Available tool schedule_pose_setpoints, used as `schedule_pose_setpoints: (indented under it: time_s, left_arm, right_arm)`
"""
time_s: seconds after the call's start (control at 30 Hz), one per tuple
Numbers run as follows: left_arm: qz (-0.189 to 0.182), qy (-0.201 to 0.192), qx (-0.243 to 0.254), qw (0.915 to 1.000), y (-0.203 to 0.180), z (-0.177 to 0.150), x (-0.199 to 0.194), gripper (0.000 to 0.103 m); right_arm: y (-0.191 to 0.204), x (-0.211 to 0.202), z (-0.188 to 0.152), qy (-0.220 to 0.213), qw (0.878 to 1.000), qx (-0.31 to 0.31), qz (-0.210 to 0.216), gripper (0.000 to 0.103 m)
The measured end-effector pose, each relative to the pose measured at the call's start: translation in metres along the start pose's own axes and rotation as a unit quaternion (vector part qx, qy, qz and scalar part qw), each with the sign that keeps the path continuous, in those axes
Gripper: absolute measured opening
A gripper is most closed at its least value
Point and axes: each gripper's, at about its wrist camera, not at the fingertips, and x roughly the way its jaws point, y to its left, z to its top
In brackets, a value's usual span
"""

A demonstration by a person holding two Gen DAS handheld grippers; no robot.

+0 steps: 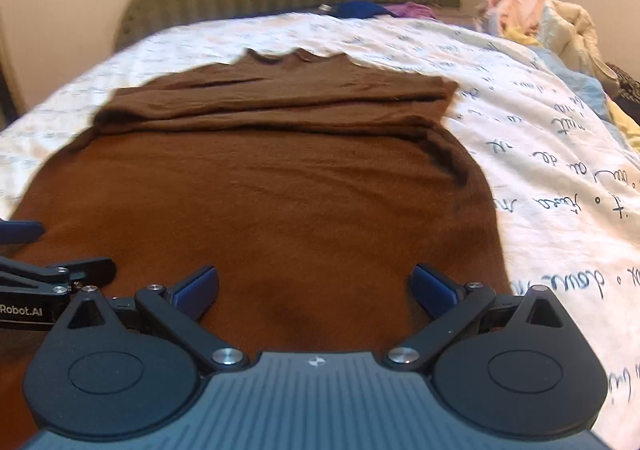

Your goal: Fold small clothes

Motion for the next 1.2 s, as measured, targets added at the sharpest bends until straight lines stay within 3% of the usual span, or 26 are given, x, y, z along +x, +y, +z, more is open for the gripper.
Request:
schedule_pose_setpoints:
  time_s: [0.07, 0.1, 0.13, 0.23, 0.33, 0.37, 0.43, 0.53, 0.63, 0.67, 0.7, 0.77, 0.83, 0.93, 0.97, 1.13, 1.2]
  left_arm:
    - [0.009, 0.001, 0.022, 0.9997, -0.006, -0.015, -0.001, 0.103]
    - [0.013, -0.021, 0.034, 0.9991, -0.007, -0.023, -0.002, 0.103]
    - [0.013, -0.018, 0.027, 0.9994, -0.004, -0.023, -0.004, 0.103]
    - [0.022, -0.01, 0.017, 0.9996, 0.001, -0.015, -0.013, 0.1]
    - [0.021, -0.002, 0.029, 0.9994, -0.002, -0.022, -0.009, 0.103]
    - [0.02, -0.016, 0.026, 0.9993, 0.0, -0.027, -0.005, 0.103]
    - [0.026, -0.015, 0.021, 0.9993, 0.001, -0.024, -0.007, 0.103]
    - [0.032, -0.011, 0.0, 0.9994, 0.002, -0.023, -0.026, 0.098]
    - [0.026, 0.002, -0.002, 0.9997, -0.001, -0.037, -0.026, 0.103]
    - [0.034, -0.016, 0.01, 0.9993, -0.003, -0.044, -0.024, 0.103]
    - [0.04, -0.025, 0.015, 0.9988, -0.004, -0.045, -0.027, 0.103]
    - [0.041, -0.015, 0.008, 0.999, -0.005, -0.042, -0.037, 0.103]
    - [0.027, -0.012, -0.002, 0.9996, -0.005, -0.046, -0.044, 0.103]
    - [0.039, -0.028, 0.018, 0.9987, -0.01, -0.059, -0.043, 0.103]
    - [0.043, -0.021, 0.016, 0.9987, -0.011, -0.058, -0.045, 0.103]
    - [0.034, -0.023, 0.016, 0.999, -0.012, -0.069, -0.053, 0.103]
    - [0.039, -0.025, 0.012, 0.9989, -0.015, -0.069, -0.053, 0.103]
  right_arm:
    - [0.001, 0.004, -0.014, -0.005, 0.999, -0.032, -0.006, 0.103]
    - [-0.005, 0.003, -0.019, -0.018, 1.0, -0.025, 0.006, 0.103]
    - [-0.012, 0.003, -0.014, -0.012, 1.0, -0.009, 0.011, 0.103]
    - [-0.005, -0.003, -0.006, 0.0, 0.999, -0.02, -0.036, 0.103]
    - [0.003, -0.016, -0.011, -0.003, 1.0, -0.019, 0.001, 0.103]
    - [0.004, -0.013, -0.019, 0.008, 1.0, -0.028, 0.006, 0.103]
    - [-0.005, -0.009, -0.028, -0.02, 0.999, -0.021, 0.019, 0.103]
    - [-0.004, -0.018, -0.014, -0.001, 1.0, -0.009, -0.012, 0.103]
    - [0.002, -0.025, -0.02, -0.002, 1.0, -0.026, -0.001, 0.103]
    - [0.001, -0.02, -0.03, 0.008, 0.999, -0.033, -0.003, 0.103]
    - [-0.007, -0.02, -0.038, -0.02, 0.999, -0.022, 0.012, 0.103]
    - [-0.009, -0.025, -0.027, 0.0, 1.0, -0.008, 0.0, 0.103]
    - [-0.003, -0.038, -0.021, -0.008, 1.0, -0.011, 0.003, 0.103]
    - [-0.002, -0.021, -0.035, 0.006, 0.999, -0.035, 0.011, 0.103]
    - [-0.007, -0.023, -0.039, -0.018, 0.999, -0.023, 0.019, 0.103]
    - [0.003, -0.031, -0.039, -0.001, 0.999, -0.044, 0.006, 0.103]
    - [-0.007, -0.03, -0.051, -0.023, 0.999, -0.024, 0.021, 0.103]
